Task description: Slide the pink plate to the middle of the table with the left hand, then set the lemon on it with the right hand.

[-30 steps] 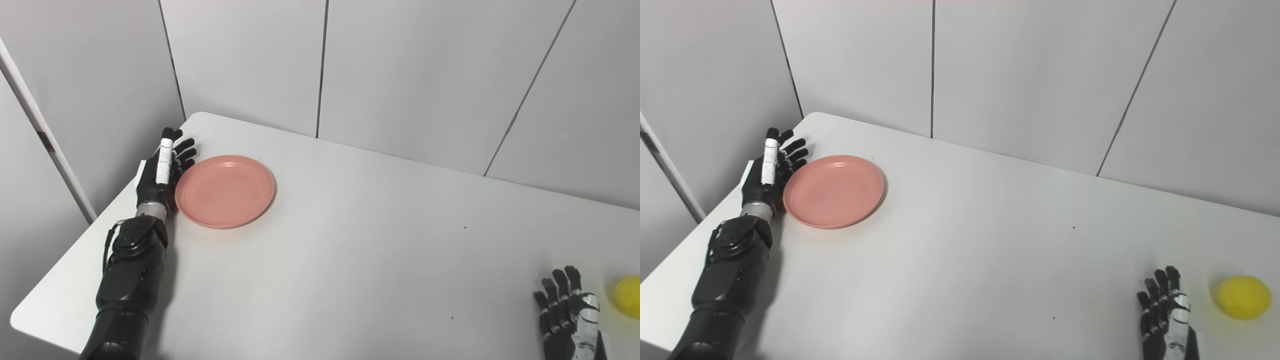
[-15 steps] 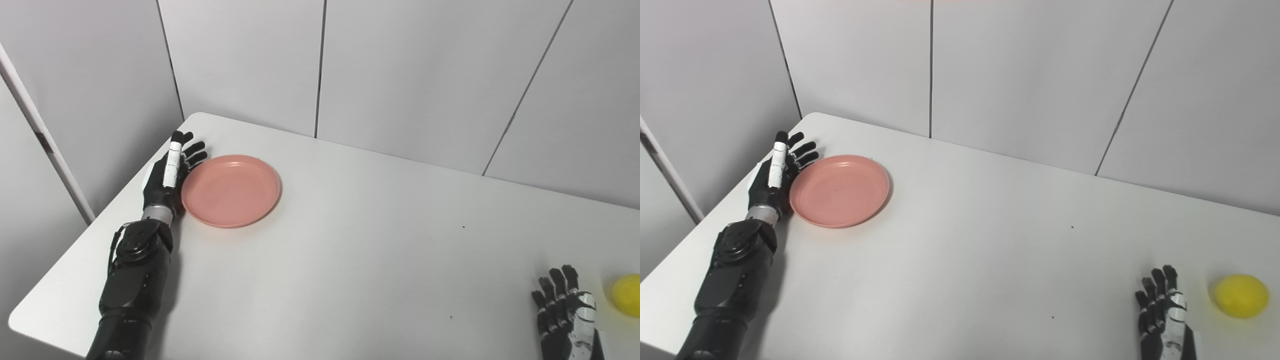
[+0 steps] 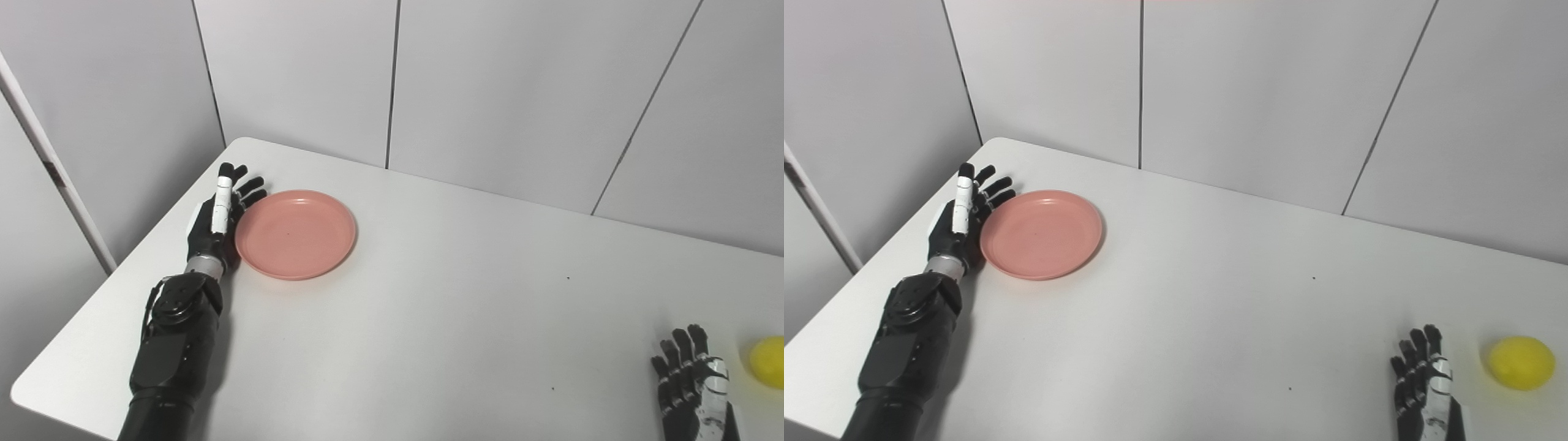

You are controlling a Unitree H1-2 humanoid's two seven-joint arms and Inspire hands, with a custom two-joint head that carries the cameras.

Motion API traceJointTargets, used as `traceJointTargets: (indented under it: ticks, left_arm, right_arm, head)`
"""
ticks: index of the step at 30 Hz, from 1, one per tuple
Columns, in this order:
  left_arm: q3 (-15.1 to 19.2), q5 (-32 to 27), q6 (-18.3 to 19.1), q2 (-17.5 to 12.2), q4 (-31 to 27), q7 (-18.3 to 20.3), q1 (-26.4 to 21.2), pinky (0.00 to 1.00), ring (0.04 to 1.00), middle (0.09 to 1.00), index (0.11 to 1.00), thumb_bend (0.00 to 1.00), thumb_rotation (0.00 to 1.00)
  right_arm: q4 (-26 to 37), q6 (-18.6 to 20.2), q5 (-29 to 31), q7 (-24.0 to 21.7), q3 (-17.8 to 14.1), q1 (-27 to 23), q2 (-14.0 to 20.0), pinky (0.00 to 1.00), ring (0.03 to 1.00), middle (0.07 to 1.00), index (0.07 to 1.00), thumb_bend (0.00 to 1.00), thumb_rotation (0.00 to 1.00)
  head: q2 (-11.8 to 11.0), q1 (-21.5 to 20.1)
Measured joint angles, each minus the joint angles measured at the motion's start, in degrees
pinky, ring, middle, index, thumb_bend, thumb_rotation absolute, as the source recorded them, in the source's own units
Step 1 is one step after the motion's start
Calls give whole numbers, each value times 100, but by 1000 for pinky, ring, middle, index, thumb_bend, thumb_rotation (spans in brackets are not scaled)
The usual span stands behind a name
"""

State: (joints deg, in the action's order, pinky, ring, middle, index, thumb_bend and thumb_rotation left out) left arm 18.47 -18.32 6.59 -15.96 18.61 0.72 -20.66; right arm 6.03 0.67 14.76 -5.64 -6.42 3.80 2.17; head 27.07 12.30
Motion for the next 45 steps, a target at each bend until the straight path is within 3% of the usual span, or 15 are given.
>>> traceJointTargets:
  ticks: [18,28,32,45]
  left_arm:
    - [-296,194,657,374,-943,-171,150,765,768,766,803,987,881]
    - [-409,320,854,492,-1106,-238,152,766,768,771,788,983,889]
    - [-486,331,889,515,-1197,-224,156,766,785,791,820,962,878]
    - [-764,383,904,760,-1046,-125,182,800,800,795,830,924,891]
  right_arm:
    - [1,0,10,-9,8,-5,-8,1000,994,989,1000,606,1000]
    - [4,0,10,-9,9,-4,-14,1000,992,987,1000,591,1000]
    - [4,-1,10,-7,10,-5,-25,1000,987,984,1000,592,1000]
    - [13,-4,15,-15,7,-10,-90,1000,991,984,1000,616,1000]
  head:
    - [0,-17]
    - [17,-26]
    - [26,-70]
    - [53,-97]
